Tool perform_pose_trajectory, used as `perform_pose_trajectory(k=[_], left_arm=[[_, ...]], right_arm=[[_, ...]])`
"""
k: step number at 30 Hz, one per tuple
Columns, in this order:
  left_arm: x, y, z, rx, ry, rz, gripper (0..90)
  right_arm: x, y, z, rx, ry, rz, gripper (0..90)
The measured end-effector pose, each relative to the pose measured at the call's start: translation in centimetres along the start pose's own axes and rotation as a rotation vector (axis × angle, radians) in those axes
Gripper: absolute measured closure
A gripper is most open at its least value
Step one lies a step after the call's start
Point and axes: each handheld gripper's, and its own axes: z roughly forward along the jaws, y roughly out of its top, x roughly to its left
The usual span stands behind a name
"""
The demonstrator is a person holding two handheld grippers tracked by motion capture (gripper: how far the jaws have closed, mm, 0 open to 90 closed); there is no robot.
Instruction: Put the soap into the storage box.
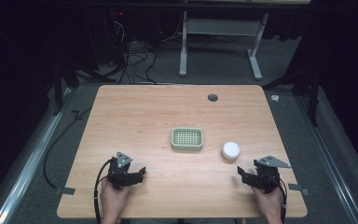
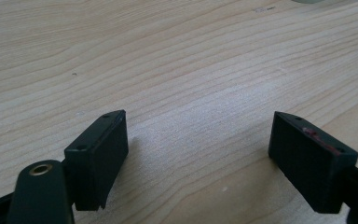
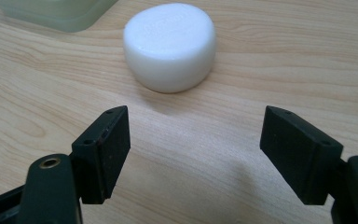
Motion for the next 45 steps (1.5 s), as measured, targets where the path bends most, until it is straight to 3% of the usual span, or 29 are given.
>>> perform_pose_trajectory(k=[20,45], left_arm=[[0.0,0.0,0.0,0.000,0.000,0.000,20.2],[0.0,0.0,0.0,0.000,-0.001,0.000,20.1]], right_arm=[[1.3,2.7,1.7,0.024,0.032,-0.026,19.2],[1.1,5.2,4.3,0.049,0.031,-0.015,15.4]])
